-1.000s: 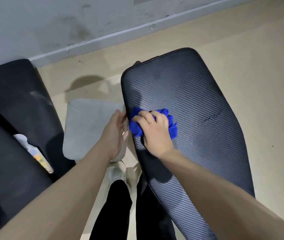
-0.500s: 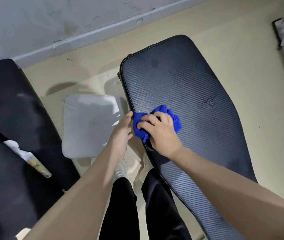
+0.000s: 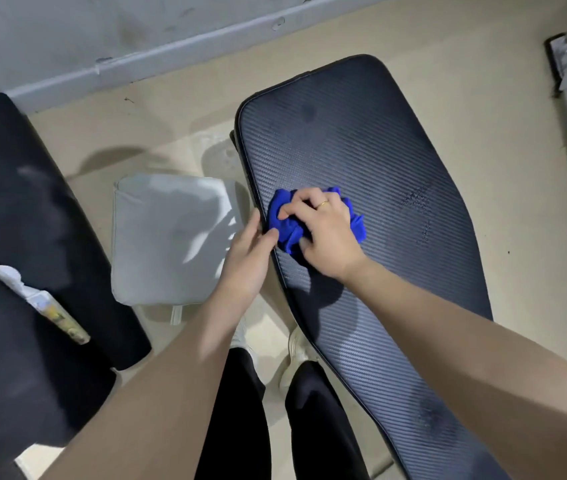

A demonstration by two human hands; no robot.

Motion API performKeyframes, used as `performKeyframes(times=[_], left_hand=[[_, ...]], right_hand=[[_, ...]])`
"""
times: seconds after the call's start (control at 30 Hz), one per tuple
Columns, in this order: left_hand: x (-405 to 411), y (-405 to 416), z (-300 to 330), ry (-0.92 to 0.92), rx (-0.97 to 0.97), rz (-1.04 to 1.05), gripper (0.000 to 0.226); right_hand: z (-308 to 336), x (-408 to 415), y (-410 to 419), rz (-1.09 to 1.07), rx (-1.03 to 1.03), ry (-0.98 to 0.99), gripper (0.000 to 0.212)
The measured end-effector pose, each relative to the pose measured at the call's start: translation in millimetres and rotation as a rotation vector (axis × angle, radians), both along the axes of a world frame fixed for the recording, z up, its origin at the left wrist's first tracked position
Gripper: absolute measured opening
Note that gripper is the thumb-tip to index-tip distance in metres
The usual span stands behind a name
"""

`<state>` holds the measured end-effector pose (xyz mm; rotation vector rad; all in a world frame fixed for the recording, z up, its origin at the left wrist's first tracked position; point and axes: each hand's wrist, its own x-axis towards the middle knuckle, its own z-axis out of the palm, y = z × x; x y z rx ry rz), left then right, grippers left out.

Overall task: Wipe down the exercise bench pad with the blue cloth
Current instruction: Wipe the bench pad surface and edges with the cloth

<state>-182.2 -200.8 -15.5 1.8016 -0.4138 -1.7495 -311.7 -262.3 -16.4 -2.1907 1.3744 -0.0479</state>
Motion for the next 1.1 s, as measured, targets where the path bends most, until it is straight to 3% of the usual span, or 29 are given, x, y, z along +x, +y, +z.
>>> performKeyframes(times=[0.1,0.23,0.33,0.43,0.57,0.7,0.8,0.97,1.1], left_hand=[[-10,5,-3,0.020,0.016,0.001,0.065],[-19,-4,-5,-0.068,-0.002,0.049,0.080],[-27,-4,-3,-0.246,-0.076,-0.091,0.053],[-33,0,-10,-0.406,-0.091,-0.142,0.049],[-42,-8,-2,-0.401,-0.002,-0.126,0.063],[-57,-17,13,-0.312,0.101,-0.187,0.102],[-62,-26,9,-0.312,0.181,-0.139,0.104],[-85,-30,3,-0.410,0.244,-0.073,0.117],[-94,-35,-5,-0.512,0.312,-0.079,0.131]], right_hand=[[5,-20,45,0.237,0.052,0.045,0.045],[6,-34,11,0.562,-0.133,0.142,0.050],[1,-33,-28,0.239,-0.218,0.193,0.047],[-7,-30,-36,-0.035,-0.207,0.178,0.048],[-8,-46,18,0.162,-0.192,0.119,0.054],[-4,-77,40,0.317,-0.049,0.060,0.057],[-5,-84,-10,0.210,-0.110,0.085,0.053],[-8,-97,-62,-0.266,-0.181,0.154,0.041],[-12,-97,-11,-0.129,-0.187,0.082,0.046]])
